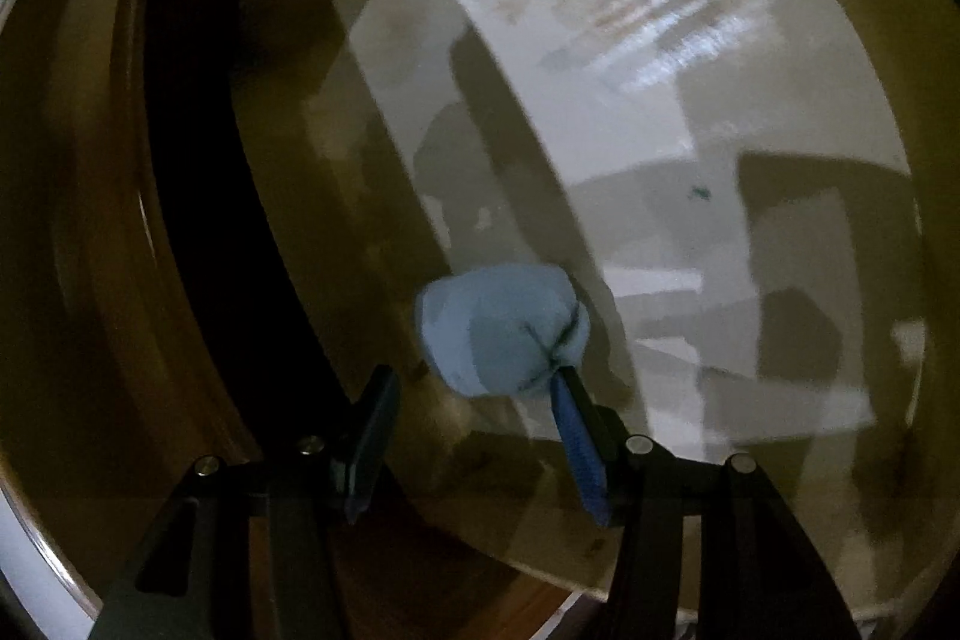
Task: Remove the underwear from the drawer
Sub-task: 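Close the left gripper on the light blue sock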
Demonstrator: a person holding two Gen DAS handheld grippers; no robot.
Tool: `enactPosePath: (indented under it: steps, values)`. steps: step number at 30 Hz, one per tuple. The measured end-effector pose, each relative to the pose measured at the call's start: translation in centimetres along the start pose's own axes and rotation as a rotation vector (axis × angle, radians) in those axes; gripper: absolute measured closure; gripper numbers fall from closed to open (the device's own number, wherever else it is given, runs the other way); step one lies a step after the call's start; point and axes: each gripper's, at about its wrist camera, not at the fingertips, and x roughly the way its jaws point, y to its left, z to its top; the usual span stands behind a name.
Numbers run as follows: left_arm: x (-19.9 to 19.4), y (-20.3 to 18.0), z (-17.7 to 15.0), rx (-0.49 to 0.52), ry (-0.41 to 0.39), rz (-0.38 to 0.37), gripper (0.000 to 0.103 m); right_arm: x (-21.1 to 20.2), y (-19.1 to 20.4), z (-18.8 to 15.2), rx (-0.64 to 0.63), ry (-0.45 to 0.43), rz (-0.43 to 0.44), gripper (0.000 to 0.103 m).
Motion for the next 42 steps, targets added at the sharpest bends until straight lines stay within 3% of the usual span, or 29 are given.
enactPosePath:
  steps: [2,7,12,19,30,33,42]
  values:
    - [-0.7,-0.3,-0.2,0.053,-0.003,-0.007,0.049,0.0,0.1,0.0,-0.002,-0.001,0.005,0.068]
    - [-0.4,-0.6,0.2,0.148,0.010,0.058,0.049,-0.1,0.2,0.0,-0.007,-0.003,0.011,0.067]
    - [0.5,-2.5,1.4,0.257,0.012,0.049,0.049,-0.3,0.1,-0.1,-0.009,-0.004,0.013,0.067]
    - [1.5,-2.9,2.3,0.267,-0.011,0.026,0.049,-0.2,0.6,0.0,-0.021,0.000,0.013,0.067]
    - [2.2,-0.3,4.9,0.101,-0.022,-0.096,0.050,-0.2,0.7,-0.1,-0.024,-0.001,0.020,0.067]
    - [3.0,0.5,4.6,0.054,-0.024,-0.120,0.061,-0.2,0.6,-0.1,-0.024,-0.002,0.023,0.067]
    - [2.7,4.2,4.5,-0.163,0.005,-0.216,0.070,-0.3,0.6,-0.2,-0.024,-0.008,0.020,0.067]
